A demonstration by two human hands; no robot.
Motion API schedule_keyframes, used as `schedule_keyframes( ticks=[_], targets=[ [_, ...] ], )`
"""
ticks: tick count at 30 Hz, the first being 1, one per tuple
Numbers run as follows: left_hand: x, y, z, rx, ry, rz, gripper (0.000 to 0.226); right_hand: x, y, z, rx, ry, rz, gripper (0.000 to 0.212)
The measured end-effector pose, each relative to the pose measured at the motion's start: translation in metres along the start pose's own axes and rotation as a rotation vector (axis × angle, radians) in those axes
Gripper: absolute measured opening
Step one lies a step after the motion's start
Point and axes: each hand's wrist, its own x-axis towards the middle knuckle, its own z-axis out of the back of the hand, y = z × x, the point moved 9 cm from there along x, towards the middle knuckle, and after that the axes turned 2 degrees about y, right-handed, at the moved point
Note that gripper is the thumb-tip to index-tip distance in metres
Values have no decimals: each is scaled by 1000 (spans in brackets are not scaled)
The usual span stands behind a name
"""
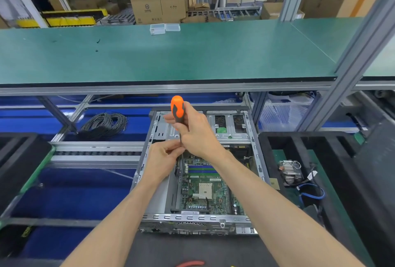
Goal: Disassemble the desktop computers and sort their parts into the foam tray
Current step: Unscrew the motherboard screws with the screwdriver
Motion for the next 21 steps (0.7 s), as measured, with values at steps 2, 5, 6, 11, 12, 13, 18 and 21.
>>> schedule_keyframes(
  ticks=[2,5,6,11,12,13,18,21],
  targets=[
    [-1,-2,1,15,-15,-3,22,-1,0,-4,-6,59,0,51],
    [-2,-2,4,4,-55,8,18,0,1,0,-109,5,28,38],
    [-2,-2,6,-3,-68,14,16,1,2,3,-156,-45,37,31],
    [-1,-1,9,-58,-115,49,13,-1,2,11,-265,-169,75,32],
    [-2,-1,9,-70,-116,56,12,-1,-1,10,-267,-166,63,30],
    [-2,-1,9,-72,-115,57,11,0,-3,10,-269,-163,49,28],
    [-2,-8,1,-8,-27,-12,32,3,-12,-5,-177,4,-22,30],
    [-2,-10,1,4,-24,-24,40,0,-10,-13,-91,91,-22,52]
  ],
)
